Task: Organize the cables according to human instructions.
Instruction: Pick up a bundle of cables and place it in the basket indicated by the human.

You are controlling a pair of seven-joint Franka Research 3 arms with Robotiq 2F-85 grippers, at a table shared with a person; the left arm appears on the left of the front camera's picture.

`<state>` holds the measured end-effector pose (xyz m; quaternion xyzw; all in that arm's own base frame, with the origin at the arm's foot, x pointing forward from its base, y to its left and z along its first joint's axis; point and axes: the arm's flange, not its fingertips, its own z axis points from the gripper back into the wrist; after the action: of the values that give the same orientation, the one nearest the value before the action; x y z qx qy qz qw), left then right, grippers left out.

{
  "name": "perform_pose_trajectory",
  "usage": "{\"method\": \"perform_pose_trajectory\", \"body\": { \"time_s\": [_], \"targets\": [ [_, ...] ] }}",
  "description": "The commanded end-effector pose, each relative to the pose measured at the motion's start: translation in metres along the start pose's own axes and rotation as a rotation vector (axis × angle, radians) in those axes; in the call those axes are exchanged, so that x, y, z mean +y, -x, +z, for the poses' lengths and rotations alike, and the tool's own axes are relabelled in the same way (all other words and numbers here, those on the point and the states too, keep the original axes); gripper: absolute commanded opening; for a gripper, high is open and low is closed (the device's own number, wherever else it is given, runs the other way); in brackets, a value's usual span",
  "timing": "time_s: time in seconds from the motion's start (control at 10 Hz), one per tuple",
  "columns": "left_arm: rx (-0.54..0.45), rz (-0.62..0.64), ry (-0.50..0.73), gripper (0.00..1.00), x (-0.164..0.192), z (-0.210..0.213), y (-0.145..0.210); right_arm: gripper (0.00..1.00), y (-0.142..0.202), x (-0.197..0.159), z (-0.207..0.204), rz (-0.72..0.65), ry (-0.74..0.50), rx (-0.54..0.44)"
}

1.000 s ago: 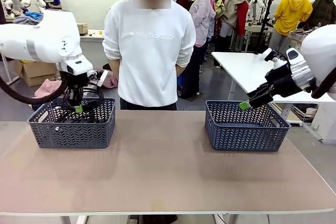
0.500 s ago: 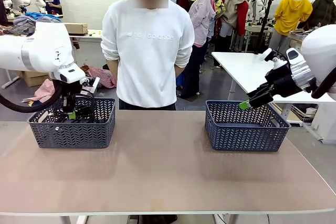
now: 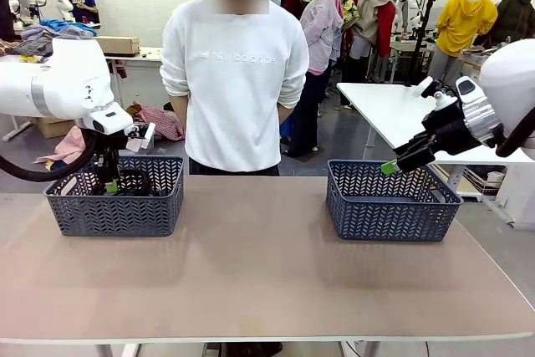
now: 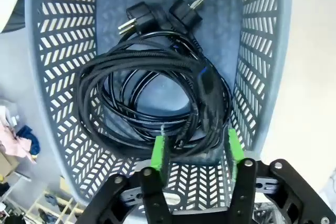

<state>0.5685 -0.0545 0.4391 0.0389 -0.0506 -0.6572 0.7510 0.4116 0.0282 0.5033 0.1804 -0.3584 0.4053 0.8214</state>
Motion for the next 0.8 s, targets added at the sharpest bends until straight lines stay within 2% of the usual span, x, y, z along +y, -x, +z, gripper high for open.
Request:
{"method": "perform_pose_trajectory", "body": {
  "time_s": [0.0, 0.3, 0.4, 0.7],
  "targets": [
    [0.003, 0.001, 0.002, 0.68, -0.002, 0.006, 0.008, 1.0, 0.001, -0.002, -0.002, 0.015, -0.012, -0.032],
    [-0.008, -0.007, 0.043, 0.97, 0.0, 0.028, 0.011, 1.0, 0.001, -0.002, -0.002, 0.015, -0.012, -0.032],
    [-0.009, -0.005, 0.051, 1.0, 0.0, 0.033, 0.013, 1.0, 0.001, -0.002, -0.002, 0.015, -0.012, -0.032],
    [-0.018, -0.01, 0.063, 1.0, -0.002, 0.04, 0.013, 1.0, 0.001, -0.002, -0.002, 0.015, -0.012, -0.032]
  ]
}}
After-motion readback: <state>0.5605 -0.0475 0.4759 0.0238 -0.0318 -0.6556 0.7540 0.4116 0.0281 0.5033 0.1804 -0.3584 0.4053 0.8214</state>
